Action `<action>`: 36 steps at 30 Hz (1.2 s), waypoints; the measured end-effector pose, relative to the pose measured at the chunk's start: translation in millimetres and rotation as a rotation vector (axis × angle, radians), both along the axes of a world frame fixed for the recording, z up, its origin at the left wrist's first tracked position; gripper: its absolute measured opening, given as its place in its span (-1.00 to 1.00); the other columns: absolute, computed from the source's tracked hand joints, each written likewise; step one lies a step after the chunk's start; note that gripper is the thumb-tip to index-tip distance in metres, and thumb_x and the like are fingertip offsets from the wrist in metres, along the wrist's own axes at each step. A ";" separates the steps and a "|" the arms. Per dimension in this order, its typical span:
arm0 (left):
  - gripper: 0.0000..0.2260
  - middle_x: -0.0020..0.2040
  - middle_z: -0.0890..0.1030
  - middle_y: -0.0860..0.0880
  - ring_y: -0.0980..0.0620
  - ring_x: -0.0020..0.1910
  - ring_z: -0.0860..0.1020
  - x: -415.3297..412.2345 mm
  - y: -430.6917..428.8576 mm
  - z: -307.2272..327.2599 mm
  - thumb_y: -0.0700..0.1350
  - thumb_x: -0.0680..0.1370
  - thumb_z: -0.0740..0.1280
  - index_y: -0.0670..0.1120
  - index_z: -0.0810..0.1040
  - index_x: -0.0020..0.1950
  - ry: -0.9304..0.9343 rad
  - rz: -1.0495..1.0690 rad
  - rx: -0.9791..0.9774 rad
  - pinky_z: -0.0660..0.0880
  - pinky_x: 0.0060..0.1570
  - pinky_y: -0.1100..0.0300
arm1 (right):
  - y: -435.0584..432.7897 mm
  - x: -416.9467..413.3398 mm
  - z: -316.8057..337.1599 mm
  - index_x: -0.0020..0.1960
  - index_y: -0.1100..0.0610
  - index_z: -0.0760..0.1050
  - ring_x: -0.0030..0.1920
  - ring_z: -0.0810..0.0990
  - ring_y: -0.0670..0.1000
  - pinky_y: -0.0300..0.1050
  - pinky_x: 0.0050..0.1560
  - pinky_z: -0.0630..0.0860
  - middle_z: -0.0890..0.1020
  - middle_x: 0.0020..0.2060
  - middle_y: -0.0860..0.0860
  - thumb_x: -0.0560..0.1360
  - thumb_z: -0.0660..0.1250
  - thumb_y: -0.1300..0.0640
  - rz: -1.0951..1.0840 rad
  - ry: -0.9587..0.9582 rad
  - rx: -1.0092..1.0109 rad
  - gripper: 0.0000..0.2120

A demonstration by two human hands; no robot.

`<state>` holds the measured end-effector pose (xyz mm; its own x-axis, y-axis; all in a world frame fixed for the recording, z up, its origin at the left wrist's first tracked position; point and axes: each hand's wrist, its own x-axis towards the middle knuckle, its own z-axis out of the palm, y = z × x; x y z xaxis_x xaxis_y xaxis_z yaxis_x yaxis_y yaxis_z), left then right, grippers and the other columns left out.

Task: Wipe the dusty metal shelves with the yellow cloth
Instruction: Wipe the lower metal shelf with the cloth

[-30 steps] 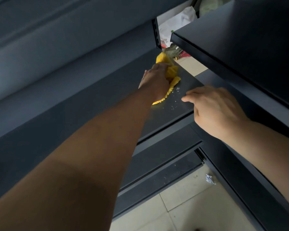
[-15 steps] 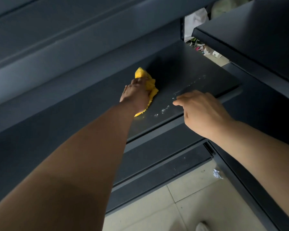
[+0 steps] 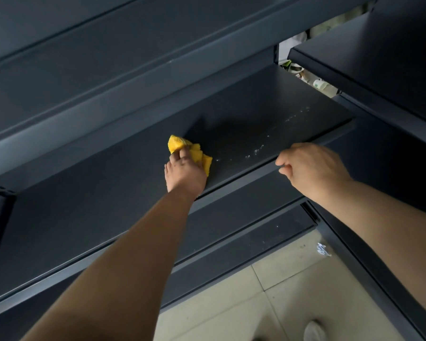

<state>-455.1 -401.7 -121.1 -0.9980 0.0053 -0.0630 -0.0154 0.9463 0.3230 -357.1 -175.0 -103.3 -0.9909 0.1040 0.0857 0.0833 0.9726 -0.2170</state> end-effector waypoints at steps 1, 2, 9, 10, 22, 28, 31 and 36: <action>-0.50 0.43 0.26 -0.22 -0.24 0.38 0.26 2.2 6.2 0.0 0.00 0.60 0.13 -0.15 0.14 0.50 -0.008 0.020 -0.002 0.15 0.41 -0.05 | 2.7 0.8 1.5 0.00 -0.01 0.61 -0.16 0.56 0.04 -0.16 -0.29 0.38 0.61 -0.12 -0.02 0.54 0.29 0.17 -0.008 0.009 0.013 -0.84; -0.48 0.43 0.25 -0.22 -0.23 0.38 0.25 3.8 13.6 0.1 0.03 0.59 0.12 -0.15 0.14 0.50 -0.017 0.034 -0.003 0.14 0.41 -0.05 | 5.5 0.8 2.4 -0.05 0.00 0.61 -0.19 0.53 0.05 -0.15 -0.31 0.38 0.60 -0.14 0.00 0.54 0.27 0.19 -0.012 0.015 0.031 -0.83; -0.49 0.45 0.23 -0.20 -0.22 0.40 0.23 7.4 92.2 -1.9 0.01 0.59 0.14 -0.14 0.15 0.49 0.006 -0.030 0.016 0.13 0.41 -0.04 | 49.3 -0.2 6.5 0.34 0.06 0.44 0.16 0.47 0.10 -0.01 0.08 0.43 0.58 0.15 0.03 0.46 0.24 0.30 0.000 -0.021 0.130 -0.53; -0.48 0.45 0.23 -0.20 -0.22 0.40 0.23 7.1 106.0 -1.1 0.01 0.58 0.14 -0.14 0.15 0.49 0.003 -0.043 0.018 0.12 0.42 -0.05 | 58.6 -0.3 6.3 0.36 0.07 0.42 0.19 0.45 0.10 0.00 0.13 0.42 0.56 0.19 0.03 0.46 0.24 0.28 0.001 -0.039 0.151 -0.53; -0.44 0.51 0.13 -0.16 -0.18 0.44 0.18 -11.0 251.6 4.5 -0.07 0.55 0.19 -0.09 0.09 0.52 -0.003 -0.198 0.059 0.03 0.46 -0.01 | 156.9 -0.3 -1.9 0.39 0.14 0.35 0.30 0.41 0.13 0.06 0.23 0.41 0.46 0.31 0.06 0.51 0.21 0.24 -0.039 -0.122 0.140 -0.55; -0.43 0.54 0.08 -0.07 -0.13 0.49 0.12 -19.4 287.8 9.0 -0.17 0.53 0.21 0.00 0.13 0.52 -0.043 -0.301 0.105 -0.01 0.48 0.00 | 177.1 0.1 -2.6 0.36 0.18 0.37 0.28 0.43 0.14 0.08 0.25 0.41 0.48 0.27 0.09 0.49 0.23 0.26 -0.037 -0.124 0.143 -0.56; -0.47 0.54 0.11 -0.04 -0.11 0.47 0.16 -18.6 294.7 10.0 -0.15 0.55 0.20 0.04 0.17 0.51 -0.042 -0.386 0.121 0.01 0.48 0.01 | 179.6 2.3 -2.8 0.36 0.18 0.36 0.26 0.44 0.14 0.07 0.24 0.42 0.48 0.26 0.08 0.48 0.22 0.27 -0.038 -0.147 0.141 -0.56; -0.54 0.49 0.22 -0.01 -0.12 0.41 0.26 -11.8 280.8 12.5 -0.14 0.56 0.21 0.04 0.28 0.47 -0.051 -0.523 0.187 0.12 0.44 -0.02 | 168.5 4.1 1.5 0.35 0.20 0.37 0.23 0.44 0.15 0.06 0.21 0.42 0.49 0.23 0.09 0.48 0.21 0.27 -0.047 -0.147 0.148 -0.57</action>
